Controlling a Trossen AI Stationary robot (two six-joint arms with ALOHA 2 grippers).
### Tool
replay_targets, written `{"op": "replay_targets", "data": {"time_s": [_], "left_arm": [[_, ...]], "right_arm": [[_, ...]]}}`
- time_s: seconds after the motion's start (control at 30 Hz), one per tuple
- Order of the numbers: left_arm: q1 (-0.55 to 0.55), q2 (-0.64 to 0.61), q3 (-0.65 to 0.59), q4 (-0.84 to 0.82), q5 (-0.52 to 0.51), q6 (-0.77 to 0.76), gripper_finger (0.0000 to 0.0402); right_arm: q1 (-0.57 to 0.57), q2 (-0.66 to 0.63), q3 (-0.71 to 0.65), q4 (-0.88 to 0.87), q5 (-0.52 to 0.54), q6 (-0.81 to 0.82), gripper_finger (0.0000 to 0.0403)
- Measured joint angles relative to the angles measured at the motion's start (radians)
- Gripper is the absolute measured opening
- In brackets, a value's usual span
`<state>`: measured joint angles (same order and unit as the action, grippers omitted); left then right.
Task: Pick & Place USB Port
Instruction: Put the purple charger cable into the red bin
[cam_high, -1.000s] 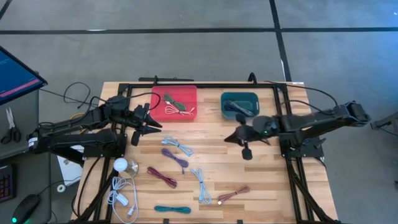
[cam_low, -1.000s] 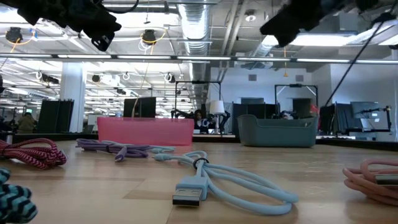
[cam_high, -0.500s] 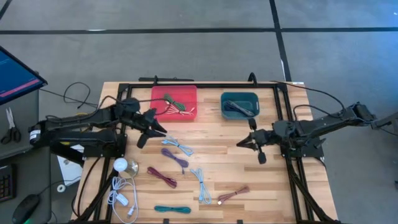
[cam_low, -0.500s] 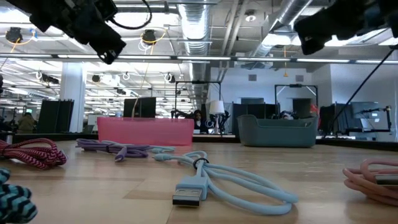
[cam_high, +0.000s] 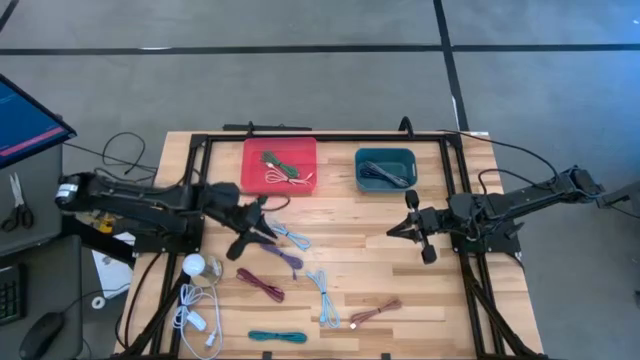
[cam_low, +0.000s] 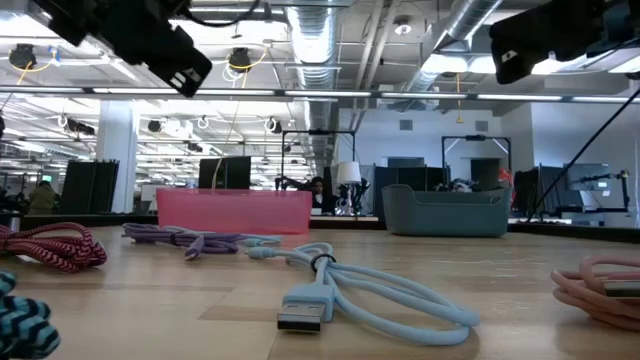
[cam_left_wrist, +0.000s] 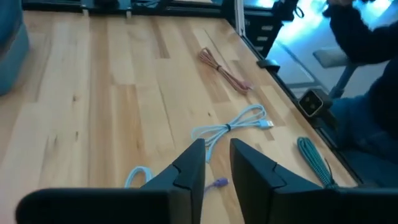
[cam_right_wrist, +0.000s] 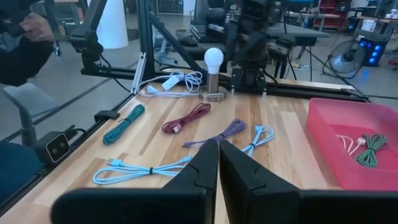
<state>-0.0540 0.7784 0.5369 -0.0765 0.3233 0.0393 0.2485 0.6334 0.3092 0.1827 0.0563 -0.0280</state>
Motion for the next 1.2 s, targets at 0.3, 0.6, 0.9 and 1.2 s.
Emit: {"op": "replay_targets", "data": {"time_s": [0.3,0.6,0.9,1.2], "left_arm": [[-0.287,0.008,0.0,-0.005,-0.304,-0.163,0.0021],[-0.406,0.007,0.0,-0.003,-0.418,-0.207,0.001],[-0.398,0.007,0.0,0.069,-0.417,-0.191,0.0016],[-0.362,0.064,0.0,0.072,-0.655,-0.139,0.0022]], "right_arm": [[0.0,0.002,0.0,0.001,0.05,0.0,0.0008],[0.0,0.002,0.0,0.014,0.058,0.003,0.0008],[0.0,0.002,0.0,0.014,0.058,0.003,0.0008],[0.0,0.002,0.0,0.013,0.058,0.003,0.0008]]}}
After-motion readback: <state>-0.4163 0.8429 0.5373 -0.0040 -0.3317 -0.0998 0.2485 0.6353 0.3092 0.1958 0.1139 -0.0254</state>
